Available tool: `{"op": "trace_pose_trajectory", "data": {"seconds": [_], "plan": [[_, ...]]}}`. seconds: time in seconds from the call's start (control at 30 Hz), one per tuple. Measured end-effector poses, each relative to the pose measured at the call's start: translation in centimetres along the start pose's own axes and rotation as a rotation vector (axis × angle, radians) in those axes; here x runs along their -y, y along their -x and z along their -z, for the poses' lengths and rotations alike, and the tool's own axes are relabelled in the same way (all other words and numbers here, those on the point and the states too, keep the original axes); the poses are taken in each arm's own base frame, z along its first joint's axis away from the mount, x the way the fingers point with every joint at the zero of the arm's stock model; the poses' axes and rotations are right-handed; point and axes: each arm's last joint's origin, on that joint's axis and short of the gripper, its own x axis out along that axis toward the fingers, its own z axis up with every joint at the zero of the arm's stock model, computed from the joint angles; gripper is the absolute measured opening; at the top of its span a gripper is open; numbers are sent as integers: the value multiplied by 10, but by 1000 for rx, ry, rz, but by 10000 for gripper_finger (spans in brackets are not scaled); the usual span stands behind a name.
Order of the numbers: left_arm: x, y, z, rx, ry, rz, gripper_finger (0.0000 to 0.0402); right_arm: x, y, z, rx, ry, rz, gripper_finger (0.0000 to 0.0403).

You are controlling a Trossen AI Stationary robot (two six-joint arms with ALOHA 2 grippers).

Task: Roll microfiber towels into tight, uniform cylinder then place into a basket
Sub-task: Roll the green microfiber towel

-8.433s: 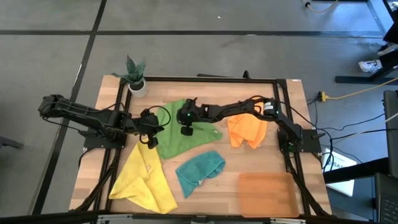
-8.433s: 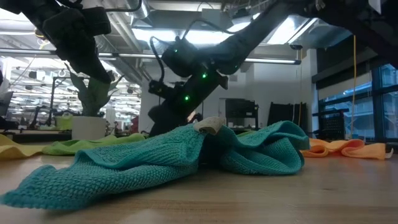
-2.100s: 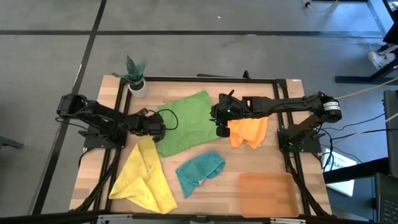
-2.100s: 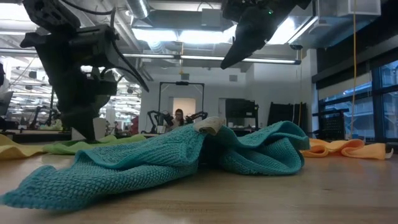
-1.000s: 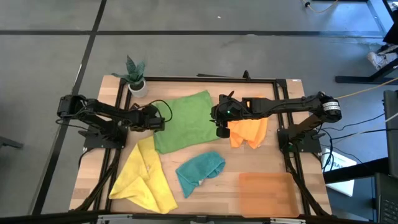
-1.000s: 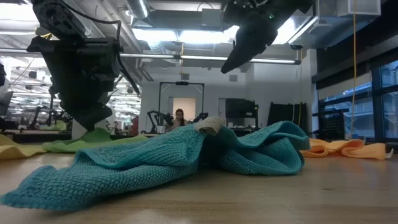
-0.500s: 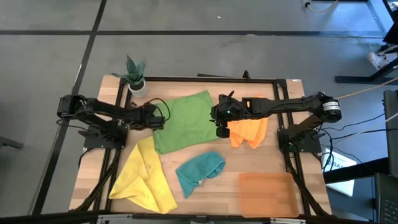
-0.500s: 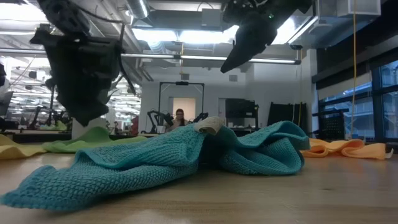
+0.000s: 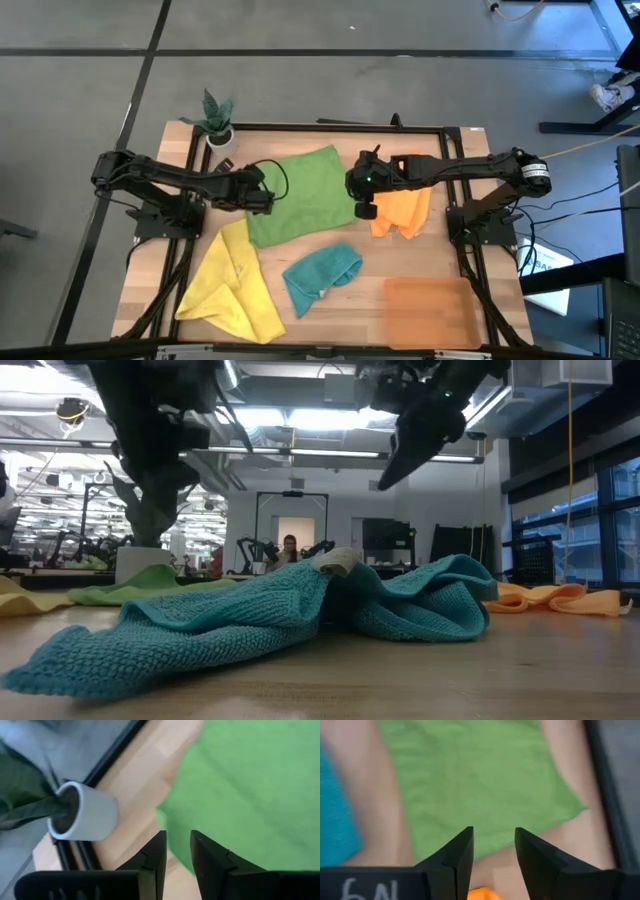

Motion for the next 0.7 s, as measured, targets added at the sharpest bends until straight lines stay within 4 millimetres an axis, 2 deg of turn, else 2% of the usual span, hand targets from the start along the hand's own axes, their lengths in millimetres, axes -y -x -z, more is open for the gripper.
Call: {"op": "trace_pose_trajectory", "data": {"seconds": [0.27, 0.57, 0.7], "plan": [[17, 17, 13, -45, -63, 176, 79, -12, -19, 20, 33, 22, -214, 145], [40, 23, 27, 3, -57, 362, 79, -17, -37, 41, 44, 19, -218, 145], [50, 24, 41, 7, -156, 461, 79, -19, -41, 49, 24, 23, -222, 145]]}}
